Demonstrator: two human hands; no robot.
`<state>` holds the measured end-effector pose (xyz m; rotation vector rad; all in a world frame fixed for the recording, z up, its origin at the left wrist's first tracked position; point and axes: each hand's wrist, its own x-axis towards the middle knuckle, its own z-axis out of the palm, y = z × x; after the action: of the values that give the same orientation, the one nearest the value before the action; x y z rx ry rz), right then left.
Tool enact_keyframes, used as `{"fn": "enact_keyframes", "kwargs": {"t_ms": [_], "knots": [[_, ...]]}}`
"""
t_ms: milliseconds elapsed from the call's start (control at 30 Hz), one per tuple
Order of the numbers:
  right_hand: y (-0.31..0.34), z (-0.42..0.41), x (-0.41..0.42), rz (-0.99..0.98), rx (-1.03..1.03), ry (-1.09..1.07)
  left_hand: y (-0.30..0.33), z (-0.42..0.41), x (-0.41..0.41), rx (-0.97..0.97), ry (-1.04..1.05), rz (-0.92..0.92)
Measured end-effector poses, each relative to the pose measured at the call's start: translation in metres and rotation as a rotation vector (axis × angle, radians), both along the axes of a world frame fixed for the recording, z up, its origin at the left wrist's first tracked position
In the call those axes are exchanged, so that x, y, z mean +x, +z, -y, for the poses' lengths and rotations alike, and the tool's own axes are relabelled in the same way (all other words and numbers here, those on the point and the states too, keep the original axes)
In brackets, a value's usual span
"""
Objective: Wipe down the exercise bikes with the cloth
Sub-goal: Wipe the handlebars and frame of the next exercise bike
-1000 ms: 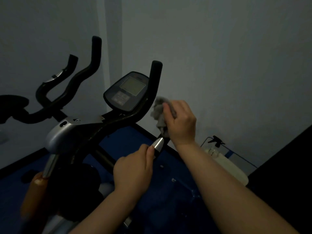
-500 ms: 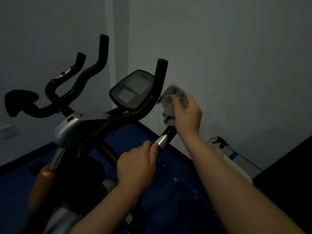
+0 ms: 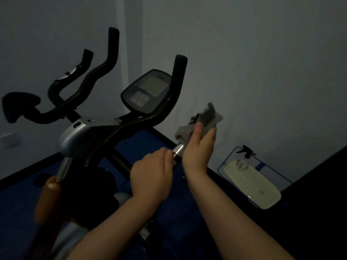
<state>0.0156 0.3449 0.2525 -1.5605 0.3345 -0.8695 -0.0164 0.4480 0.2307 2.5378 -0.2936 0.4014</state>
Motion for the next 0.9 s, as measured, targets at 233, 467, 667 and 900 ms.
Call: {"fn": "enact_keyframes", "kwargs": {"t_ms": [233,467,667,900], "knots": [[-0.045,-0.005,-0.044,-0.010,-0.843,0.011,0.032,-0.031,-0.007,-0.692,-0.139,-0.096],[-0.035,-0.050,-0.045,-0.043,-1.524,0.215,0.021,-0.112,-0.014,-0.269,0.141,0.142],[-0.023,-0.027,-0.043,-0.049,-1.797,0.402,-0.014,-0.127,-0.018,-0.337,0.331,0.126],[0.001,-0.082,-0.003,-0.602,-1.481,0.719,-0.017,-0.124,-0.020,-0.515,0.363,0.164]]}}
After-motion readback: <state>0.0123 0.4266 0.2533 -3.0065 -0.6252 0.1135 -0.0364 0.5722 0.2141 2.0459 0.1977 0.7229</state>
